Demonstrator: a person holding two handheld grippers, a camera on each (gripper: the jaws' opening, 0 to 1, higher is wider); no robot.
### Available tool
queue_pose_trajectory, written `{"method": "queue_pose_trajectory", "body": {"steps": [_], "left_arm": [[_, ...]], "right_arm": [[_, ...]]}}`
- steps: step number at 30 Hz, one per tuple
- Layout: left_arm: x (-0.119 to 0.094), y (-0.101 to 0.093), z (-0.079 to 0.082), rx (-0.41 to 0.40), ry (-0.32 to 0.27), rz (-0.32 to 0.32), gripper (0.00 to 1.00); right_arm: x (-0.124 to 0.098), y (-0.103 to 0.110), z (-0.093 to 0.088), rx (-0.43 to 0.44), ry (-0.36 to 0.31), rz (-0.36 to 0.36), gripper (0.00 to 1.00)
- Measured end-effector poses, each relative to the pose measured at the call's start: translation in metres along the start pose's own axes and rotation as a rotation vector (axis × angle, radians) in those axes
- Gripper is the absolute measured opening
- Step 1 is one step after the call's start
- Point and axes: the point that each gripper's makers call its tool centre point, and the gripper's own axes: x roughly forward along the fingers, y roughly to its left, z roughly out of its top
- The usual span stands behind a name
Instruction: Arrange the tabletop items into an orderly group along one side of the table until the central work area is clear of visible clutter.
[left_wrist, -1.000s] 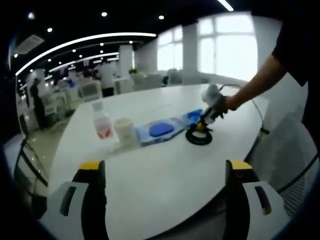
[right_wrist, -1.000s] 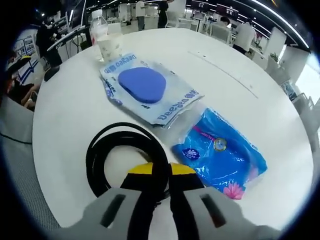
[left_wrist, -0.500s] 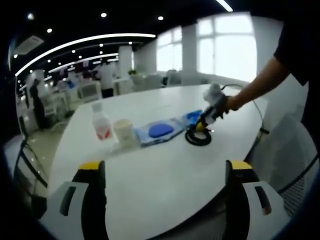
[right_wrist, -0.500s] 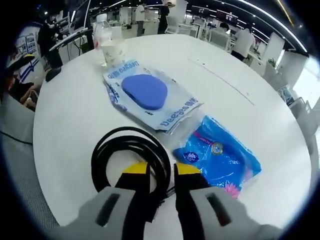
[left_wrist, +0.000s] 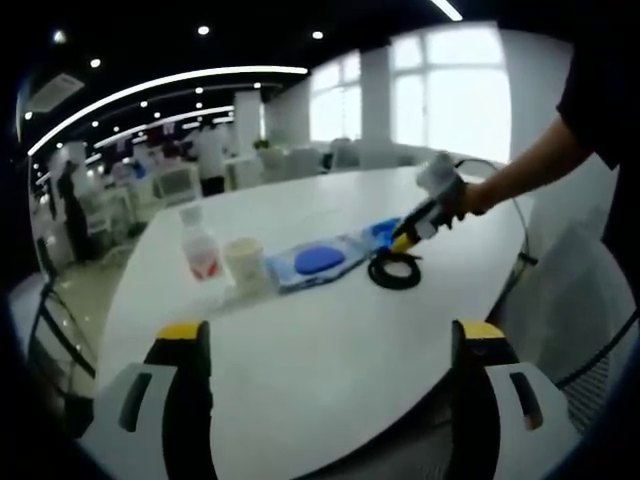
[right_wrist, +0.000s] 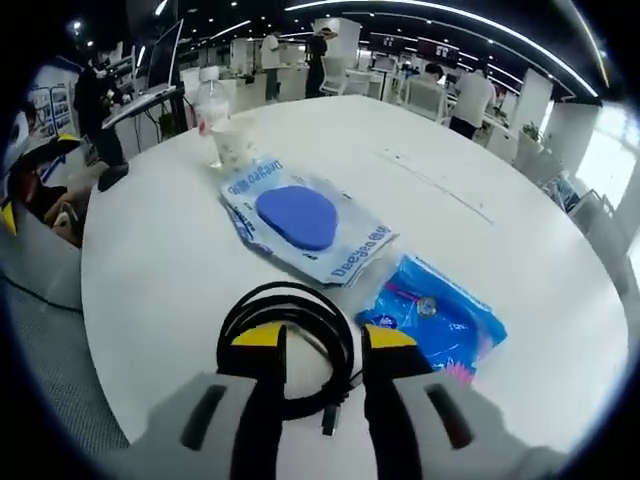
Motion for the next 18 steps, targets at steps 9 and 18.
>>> {"method": "queue_pose_trajectory", "body": {"steps": [9, 18], "left_arm": [[0.000, -0.002, 0.000, 0.008, -0.004, -0.009, 0.97], [0.000, -0.005, 0.000, 0.011, -0.009, -0.030, 0.97]], "right_arm": [[-0.018, 0.007, 0.000, 0.033, -0.050, -0.027, 0.39], [-0.046, 0.013, -0.007, 0.071, -0.097, -0.075, 0.52]]}}
